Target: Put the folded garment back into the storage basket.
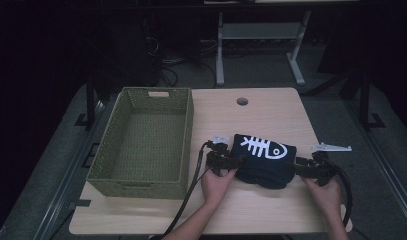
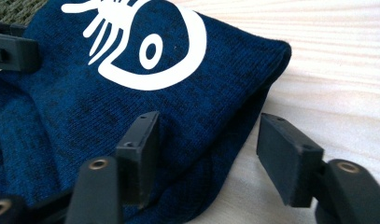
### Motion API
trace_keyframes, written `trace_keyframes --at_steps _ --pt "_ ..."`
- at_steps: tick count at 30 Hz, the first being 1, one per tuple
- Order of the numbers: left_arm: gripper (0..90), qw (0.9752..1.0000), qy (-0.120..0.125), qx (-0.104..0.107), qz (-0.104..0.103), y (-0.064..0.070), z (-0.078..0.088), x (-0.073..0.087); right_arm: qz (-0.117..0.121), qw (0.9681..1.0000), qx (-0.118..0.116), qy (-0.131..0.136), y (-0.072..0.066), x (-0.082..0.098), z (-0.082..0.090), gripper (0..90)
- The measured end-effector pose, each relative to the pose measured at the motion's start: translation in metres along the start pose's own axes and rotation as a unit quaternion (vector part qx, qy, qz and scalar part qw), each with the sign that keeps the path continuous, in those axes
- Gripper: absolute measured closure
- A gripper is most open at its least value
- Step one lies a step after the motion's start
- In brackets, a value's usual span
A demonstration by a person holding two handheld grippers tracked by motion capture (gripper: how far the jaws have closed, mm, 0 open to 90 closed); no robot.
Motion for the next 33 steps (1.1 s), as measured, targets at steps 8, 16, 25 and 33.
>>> trace_keyframes --at_steps 8,16,25,33 --pt "42.6 0.9998 0.0 0.02 0.007 0.004 -0.001 0.001 -0.01 0.9998 -0.014 -0.009 -0.001 0.003 -0.007 52.3" --pt "64.5 0.9994 -0.004 0.034 0.001 0.011 -0.002 0.004 -0.007 0.9997 -0.022 -0.013 -0.006 0.005 -0.009 69.0" --pt "72.2 0.9979 -0.003 0.063 0.013 0.016 0.001 0.002 -0.023 0.9989 -0.038 0.015 -0.009 0.001 0.005 72.0" --pt "73.3 0.9966 0.002 0.082 0.011 0.024 0.005 -0.003 -0.032 0.998 -0.044 0.032 -0.013 -0.001 0.014 72.2"
Point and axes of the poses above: each handheld gripper's, and its own axes: z roughly backward along the jaws, x roughly out of its underside, y roughly to its right, the point moved 8 cm from there along -z, roughly forward along the jaws, and after that the axes turned 13 degrees about -x, right-handed, at the moved point
